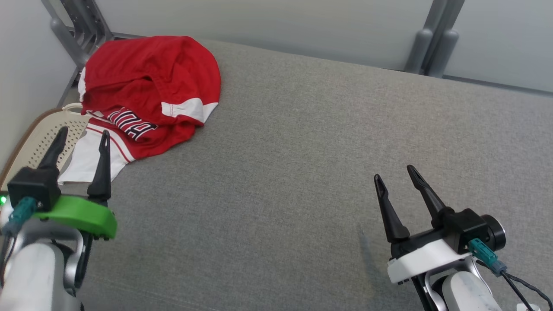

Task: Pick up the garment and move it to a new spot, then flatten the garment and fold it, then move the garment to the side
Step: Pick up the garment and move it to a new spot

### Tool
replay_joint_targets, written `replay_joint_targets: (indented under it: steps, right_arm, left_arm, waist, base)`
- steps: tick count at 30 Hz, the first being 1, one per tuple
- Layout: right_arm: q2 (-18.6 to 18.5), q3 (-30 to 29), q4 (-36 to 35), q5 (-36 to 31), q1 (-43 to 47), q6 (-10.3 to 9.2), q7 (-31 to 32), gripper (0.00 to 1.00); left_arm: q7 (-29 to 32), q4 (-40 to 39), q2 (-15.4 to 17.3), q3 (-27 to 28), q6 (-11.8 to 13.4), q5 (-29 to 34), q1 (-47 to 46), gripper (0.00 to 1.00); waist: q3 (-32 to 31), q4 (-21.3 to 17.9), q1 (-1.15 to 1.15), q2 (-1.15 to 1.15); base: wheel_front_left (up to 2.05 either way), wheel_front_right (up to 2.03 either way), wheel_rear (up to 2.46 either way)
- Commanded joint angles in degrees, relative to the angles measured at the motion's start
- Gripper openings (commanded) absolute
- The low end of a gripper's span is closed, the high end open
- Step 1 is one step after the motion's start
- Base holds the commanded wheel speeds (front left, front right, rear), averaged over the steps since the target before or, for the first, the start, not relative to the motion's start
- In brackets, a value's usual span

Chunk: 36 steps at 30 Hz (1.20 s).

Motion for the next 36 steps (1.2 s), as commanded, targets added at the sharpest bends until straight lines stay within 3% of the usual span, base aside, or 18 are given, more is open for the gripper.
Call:
replay_joint_targets:
  steps: [1,7,9,19,27,35,36]
  right_arm:
    - [-0.3,-0.3,-0.2,-0.8,-1.0,0.00,-0.1,1.00]
    - [-0.3,0.1,-0.6,-2.2,-4.0,0.00,-0.1,1.00]
    - [-0.3,0.1,-0.7,-3.0,-5.6,0.00,-0.1,1.00]
    - [-0.3,-0.1,-1.1,-4.6,-8.5,0.00,-0.1,1.00]
    - [-0.3,-0.2,-1.9,-5.6,-10.0,0.00,-0.1,1.00]
    - [-0.3,0.0,-1.9,-6.1,-10.7,0.00,-0.1,1.00]
    - [-0.3,0.1,-1.8,-6.2,-10.9,0.00,-0.1,1.00]
  left_arm:
    - [1.2,1.2,1.1,-0.5,-0.5,-0.6,-3.2,1.00]
    - [5.6,8.5,5.3,-3.9,-1.7,-2.9,-13.1,1.00]
    - [7.6,12.7,5.8,-5.4,-1.8,-6.4,-17.5,1.00]
    - [13.3,22.9,9.3,-12.5,-1.8,-16.0,-25.2,1.00]
    - [12.0,30.0,11.1,-14.4,-1.9,-18.7,-28.0,1.00]
    - [9.9,36.0,10.0,-13.9,-1.9,-21.4,-30.3,1.00]
    - [9.7,36.7,9.9,-13.8,-1.9,-21.9,-30.6,0.90]
  waist:
    - [3.1,-2.5,0.00,0.30]
    - [7.9,-5.5,0.00,0.30]
    - [10.4,-6.8,0.00,0.30]
    - [16.2,-9.7,0.00,0.30]
    - [19.8,-11.1,0.00,0.30]
    - [21.1,-12.1,0.00,0.30]
    - [21.2,-12.2,0.00,0.30]
  base:
    - [0.00,0.00,0.00]
    - [0.00,0.00,0.00]
    - [0.00,0.00,0.00]
    - [0.00,0.00,0.00]
    - [0.00,0.00,0.00]
    - [0.00,0.00,0.00]
    - [0.00,0.00,0.00]
